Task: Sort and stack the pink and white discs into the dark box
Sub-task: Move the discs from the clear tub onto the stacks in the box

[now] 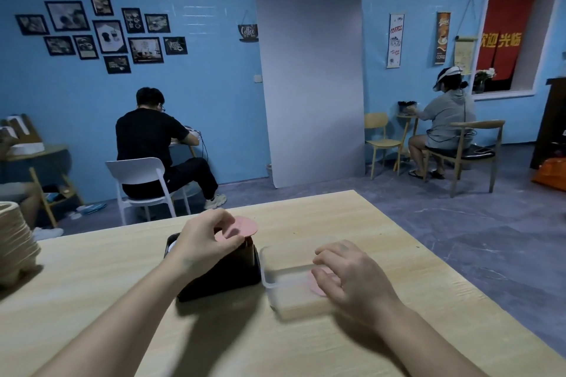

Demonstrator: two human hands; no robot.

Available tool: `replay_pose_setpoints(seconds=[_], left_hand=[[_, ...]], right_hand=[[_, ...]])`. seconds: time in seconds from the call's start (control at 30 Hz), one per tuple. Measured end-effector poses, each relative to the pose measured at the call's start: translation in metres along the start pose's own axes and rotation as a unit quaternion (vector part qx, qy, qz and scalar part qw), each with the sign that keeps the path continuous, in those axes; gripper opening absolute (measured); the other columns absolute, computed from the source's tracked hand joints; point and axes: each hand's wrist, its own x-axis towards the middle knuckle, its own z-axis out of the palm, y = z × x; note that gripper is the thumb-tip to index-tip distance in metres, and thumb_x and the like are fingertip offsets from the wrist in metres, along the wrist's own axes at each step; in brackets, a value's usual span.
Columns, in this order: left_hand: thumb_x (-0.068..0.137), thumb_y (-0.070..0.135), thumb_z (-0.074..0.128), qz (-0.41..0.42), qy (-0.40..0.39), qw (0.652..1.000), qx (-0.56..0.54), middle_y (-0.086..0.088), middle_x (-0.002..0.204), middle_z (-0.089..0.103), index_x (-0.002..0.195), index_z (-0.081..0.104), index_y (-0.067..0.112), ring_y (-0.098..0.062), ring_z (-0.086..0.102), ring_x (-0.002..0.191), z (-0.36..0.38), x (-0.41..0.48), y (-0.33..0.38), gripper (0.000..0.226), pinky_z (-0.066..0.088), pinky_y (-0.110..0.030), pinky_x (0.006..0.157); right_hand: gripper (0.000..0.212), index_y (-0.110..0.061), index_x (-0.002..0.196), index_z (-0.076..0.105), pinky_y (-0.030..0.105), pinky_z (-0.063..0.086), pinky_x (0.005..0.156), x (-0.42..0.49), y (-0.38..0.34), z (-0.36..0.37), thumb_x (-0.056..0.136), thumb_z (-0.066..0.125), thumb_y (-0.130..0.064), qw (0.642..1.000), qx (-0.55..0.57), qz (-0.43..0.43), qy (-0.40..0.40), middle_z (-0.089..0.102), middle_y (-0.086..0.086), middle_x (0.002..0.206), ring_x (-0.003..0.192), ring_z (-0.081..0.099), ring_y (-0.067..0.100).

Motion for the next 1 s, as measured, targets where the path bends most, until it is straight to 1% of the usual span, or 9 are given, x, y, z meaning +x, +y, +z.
replay_pose_setpoints(seconds=[0.13, 0.3, 0.47, 0.6, 0.73, 0.8, 0.9, 0.97, 1.0], left_hand=[[0.080, 0.037, 0.079, -0.026, -0.013, 0.999, 0.046, 0.013, 0.083, 0.064, 0.077, 0.055, 0.034, -0.010, 0.060, 0.082, -0.001, 0.001, -0.020, 0.024, 0.051, -0.033, 0.074], [0.082, 0.047, 0.075, -0.072, -0.010, 0.992, 0.105, 0.015, 0.092, 0.066, 0.093, 0.065, 0.032, -0.014, 0.061, 0.090, 0.005, 0.005, -0.028, 0.021, 0.052, -0.038, 0.084], [0.086, 0.054, 0.070, -0.115, -0.038, 0.981, 0.151, 0.017, 0.092, 0.066, 0.089, 0.068, 0.035, -0.013, 0.060, 0.094, 0.008, 0.011, -0.027, 0.019, 0.045, -0.033, 0.083], [0.088, 0.053, 0.068, -0.117, -0.036, 0.978, 0.169, 0.020, 0.094, 0.065, 0.088, 0.069, 0.039, -0.011, 0.058, 0.098, 0.009, 0.012, -0.024, 0.014, 0.044, -0.034, 0.084], [0.090, 0.056, 0.065, -0.124, -0.051, 0.973, 0.188, 0.020, 0.091, 0.063, 0.091, 0.070, 0.037, -0.010, 0.055, 0.097, 0.006, 0.013, -0.020, 0.019, 0.035, -0.035, 0.086], [0.091, 0.056, 0.062, -0.115, -0.049, 0.971, 0.204, 0.020, 0.092, 0.064, 0.093, 0.069, 0.038, -0.010, 0.055, 0.098, 0.004, 0.012, -0.017, 0.020, 0.032, -0.037, 0.089], [0.094, 0.046, 0.061, -0.078, -0.014, 0.978, 0.195, 0.020, 0.096, 0.063, 0.094, 0.066, 0.039, -0.010, 0.054, 0.102, 0.003, 0.010, -0.008, 0.009, 0.032, -0.039, 0.096], [0.094, 0.036, 0.064, -0.035, 0.003, 0.986, 0.162, 0.019, 0.098, 0.063, 0.096, 0.067, 0.038, -0.012, 0.055, 0.102, 0.005, 0.011, 0.003, 0.004, 0.038, -0.041, 0.095], [0.093, 0.031, 0.066, -0.011, 0.001, 0.990, 0.138, 0.018, 0.099, 0.064, 0.097, 0.069, 0.035, -0.012, 0.057, 0.101, 0.007, 0.013, 0.008, 0.006, 0.043, -0.040, 0.094]], right_hand=[[0.023, -0.024, 0.091, 0.069, 0.032, 0.054, 0.073, -0.001, -0.002, 0.002, 0.095, 0.053, -0.040, 1.000, 0.006, 0.000, 0.001, 0.068, -0.013, 0.098, 0.095, 0.061, 0.011], [0.021, -0.024, 0.091, 0.067, 0.031, 0.052, 0.078, -0.004, -0.002, 0.002, 0.096, 0.053, -0.038, 1.000, 0.019, -0.009, -0.008, 0.067, -0.014, 0.099, 0.096, 0.059, 0.010], [0.020, -0.024, 0.092, 0.067, 0.031, 0.051, 0.080, -0.005, -0.001, 0.002, 0.097, 0.053, -0.039, 0.999, 0.027, -0.018, -0.012, 0.066, -0.014, 0.100, 0.098, 0.060, 0.010], [0.022, -0.023, 0.092, 0.068, 0.029, 0.050, 0.082, -0.007, 0.000, 0.002, 0.096, 0.054, -0.040, 0.999, 0.033, -0.014, -0.011, 0.067, -0.013, 0.102, 0.099, 0.059, 0.010], [0.022, -0.024, 0.095, 0.070, 0.027, 0.050, 0.085, -0.009, 0.002, 0.000, 0.096, 0.055, -0.041, 0.999, 0.049, 0.000, -0.008, 0.068, -0.012, 0.107, 0.105, 0.058, 0.007], [0.022, -0.023, 0.095, 0.070, 0.025, 0.049, 0.087, -0.009, 0.004, -0.001, 0.095, 0.056, -0.040, 0.998, 0.062, 0.008, 0.003, 0.068, -0.011, 0.110, 0.108, 0.057, 0.005], [0.024, -0.023, 0.097, 0.071, 0.022, 0.047, 0.090, -0.010, 0.011, -0.005, 0.094, 0.054, -0.040, 0.997, 0.075, 0.030, 0.020, 0.068, -0.012, 0.112, 0.111, 0.055, 0.002], [0.025, -0.024, 0.096, 0.071, 0.023, 0.048, 0.090, -0.010, 0.017, -0.009, 0.093, 0.053, -0.042, 0.996, 0.077, 0.046, 0.020, 0.068, -0.015, 0.111, 0.112, 0.054, 0.000], [0.025, -0.026, 0.096, 0.071, 0.024, 0.049, 0.089, -0.009, 0.020, -0.012, 0.093, 0.053, -0.042, 0.995, 0.080, 0.054, 0.016, 0.068, -0.016, 0.110, 0.111, 0.055, -0.001]])
